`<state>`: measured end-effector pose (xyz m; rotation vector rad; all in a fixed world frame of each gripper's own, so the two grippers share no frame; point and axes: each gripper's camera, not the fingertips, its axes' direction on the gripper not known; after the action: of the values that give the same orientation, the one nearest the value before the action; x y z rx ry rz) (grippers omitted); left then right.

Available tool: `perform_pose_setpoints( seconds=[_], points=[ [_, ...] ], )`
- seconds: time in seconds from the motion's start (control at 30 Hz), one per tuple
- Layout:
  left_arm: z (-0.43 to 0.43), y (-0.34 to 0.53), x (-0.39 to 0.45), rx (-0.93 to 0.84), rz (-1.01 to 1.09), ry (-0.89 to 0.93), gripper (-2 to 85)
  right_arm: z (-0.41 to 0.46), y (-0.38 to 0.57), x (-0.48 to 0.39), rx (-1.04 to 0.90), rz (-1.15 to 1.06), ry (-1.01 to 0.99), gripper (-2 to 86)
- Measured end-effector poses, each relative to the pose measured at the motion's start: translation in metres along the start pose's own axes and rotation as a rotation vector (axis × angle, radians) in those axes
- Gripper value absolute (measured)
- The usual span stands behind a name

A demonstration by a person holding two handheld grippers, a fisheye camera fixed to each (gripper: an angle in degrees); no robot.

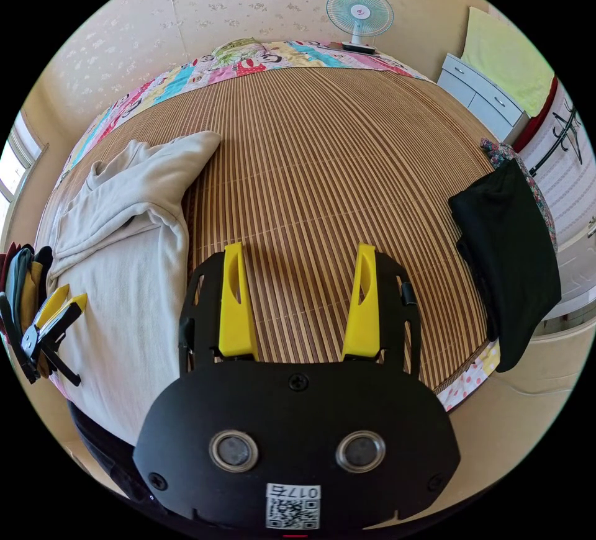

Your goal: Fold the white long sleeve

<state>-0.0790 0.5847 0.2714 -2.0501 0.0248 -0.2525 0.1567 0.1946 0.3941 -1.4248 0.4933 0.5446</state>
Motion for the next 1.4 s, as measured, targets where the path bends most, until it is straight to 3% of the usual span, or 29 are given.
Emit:
perform_pose_setpoints(
  seconds=[1.4],
  points=[
    [-0.0072, -0.006, -0.0032, 0.0, -0.001, 0.0, 21.7, 0.0011, -0.0034, 0.0033, 0.0, 0.001, 0.001, 23.6]
  ],
)
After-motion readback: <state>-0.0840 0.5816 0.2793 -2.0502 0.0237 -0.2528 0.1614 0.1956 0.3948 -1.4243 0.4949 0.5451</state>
